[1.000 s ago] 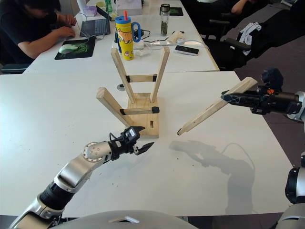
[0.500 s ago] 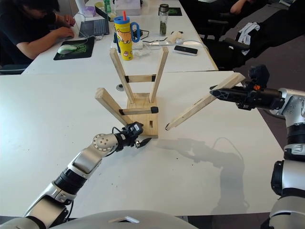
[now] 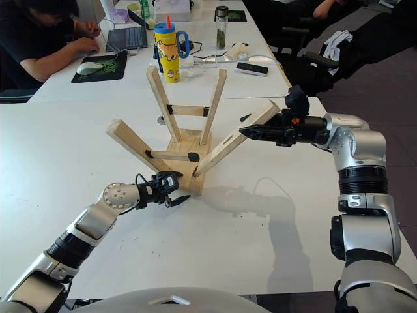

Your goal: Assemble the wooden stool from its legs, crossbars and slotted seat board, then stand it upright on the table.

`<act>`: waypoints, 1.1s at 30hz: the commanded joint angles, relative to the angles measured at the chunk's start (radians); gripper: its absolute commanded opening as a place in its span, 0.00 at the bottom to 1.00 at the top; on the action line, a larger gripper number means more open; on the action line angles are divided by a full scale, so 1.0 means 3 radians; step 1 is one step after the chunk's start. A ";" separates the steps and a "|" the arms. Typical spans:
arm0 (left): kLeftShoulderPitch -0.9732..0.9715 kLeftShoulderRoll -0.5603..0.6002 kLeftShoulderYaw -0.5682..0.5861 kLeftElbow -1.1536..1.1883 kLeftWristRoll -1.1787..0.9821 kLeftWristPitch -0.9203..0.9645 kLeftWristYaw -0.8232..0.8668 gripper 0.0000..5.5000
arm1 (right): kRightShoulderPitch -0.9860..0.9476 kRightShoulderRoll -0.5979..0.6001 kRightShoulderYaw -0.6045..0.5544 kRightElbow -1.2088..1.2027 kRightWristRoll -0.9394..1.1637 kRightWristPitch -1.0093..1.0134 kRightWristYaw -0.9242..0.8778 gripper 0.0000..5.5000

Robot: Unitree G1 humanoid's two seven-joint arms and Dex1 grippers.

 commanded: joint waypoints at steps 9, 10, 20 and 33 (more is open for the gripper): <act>0.0333 -0.0124 -0.0116 0.0086 0.0021 0.0402 -0.0080 0.68 | 0.0022 0.0138 0.0304 -0.0260 -0.0490 -0.0236 -0.0317 0.38; 0.0337 -0.0144 -0.0113 0.0085 0.0022 0.0408 -0.0066 0.68 | 0.0040 0.0139 0.0327 -0.0333 -0.0492 -0.0202 -0.0337 0.38; 0.0406 -0.0306 -0.0055 0.0056 0.0029 0.0481 0.0093 0.68 | 0.0346 -0.0012 0.0898 -0.1639 -0.0815 0.0441 -0.0853 0.38; 0.0487 -0.0479 -0.0041 0.0098 0.0044 0.0520 0.0228 0.68 | 0.0563 0.0056 0.1230 -0.1813 -0.0782 0.0650 -0.1222 0.38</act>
